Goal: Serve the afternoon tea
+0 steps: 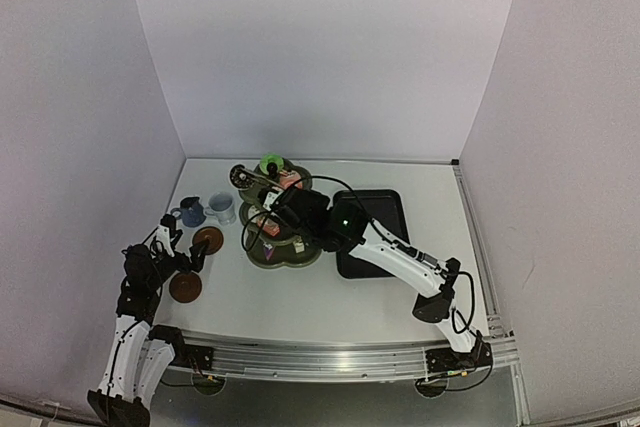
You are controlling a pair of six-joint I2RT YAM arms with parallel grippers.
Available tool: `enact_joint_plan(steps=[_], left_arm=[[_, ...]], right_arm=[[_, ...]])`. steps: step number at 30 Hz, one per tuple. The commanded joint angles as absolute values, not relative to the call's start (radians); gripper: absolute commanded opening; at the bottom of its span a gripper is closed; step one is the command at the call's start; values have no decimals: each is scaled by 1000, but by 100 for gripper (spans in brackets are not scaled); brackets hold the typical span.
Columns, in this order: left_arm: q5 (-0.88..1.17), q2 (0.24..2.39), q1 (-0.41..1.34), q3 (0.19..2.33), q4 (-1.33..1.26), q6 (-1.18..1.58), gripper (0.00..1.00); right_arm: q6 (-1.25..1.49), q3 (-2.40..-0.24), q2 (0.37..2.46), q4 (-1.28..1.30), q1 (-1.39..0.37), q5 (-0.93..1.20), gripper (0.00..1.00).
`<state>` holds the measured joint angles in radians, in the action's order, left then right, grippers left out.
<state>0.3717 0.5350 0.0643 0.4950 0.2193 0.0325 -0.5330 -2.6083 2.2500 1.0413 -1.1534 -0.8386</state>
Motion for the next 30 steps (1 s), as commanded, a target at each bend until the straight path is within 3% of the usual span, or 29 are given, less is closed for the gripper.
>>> enact_joint_plan(steps=[1, 16, 22, 26, 30], left_arm=[[379, 526, 59, 491, 196, 48, 99], [381, 524, 59, 489, 198, 53, 99], [383, 525, 59, 488, 197, 54, 99], [383, 525, 59, 488, 198, 55, 99], [383, 527, 59, 488, 196, 56, 99]], right_arm=[[-585, -2628, 2251, 965, -1158, -923, 0], [-649, -2590, 2282, 961, -1161, -974, 1], [-655, -2576, 2287, 959, -1161, -979, 10], [-649, -2583, 2286, 958, -1162, -975, 22], [-654, -2576, 2282, 956, -1160, -980, 24]])
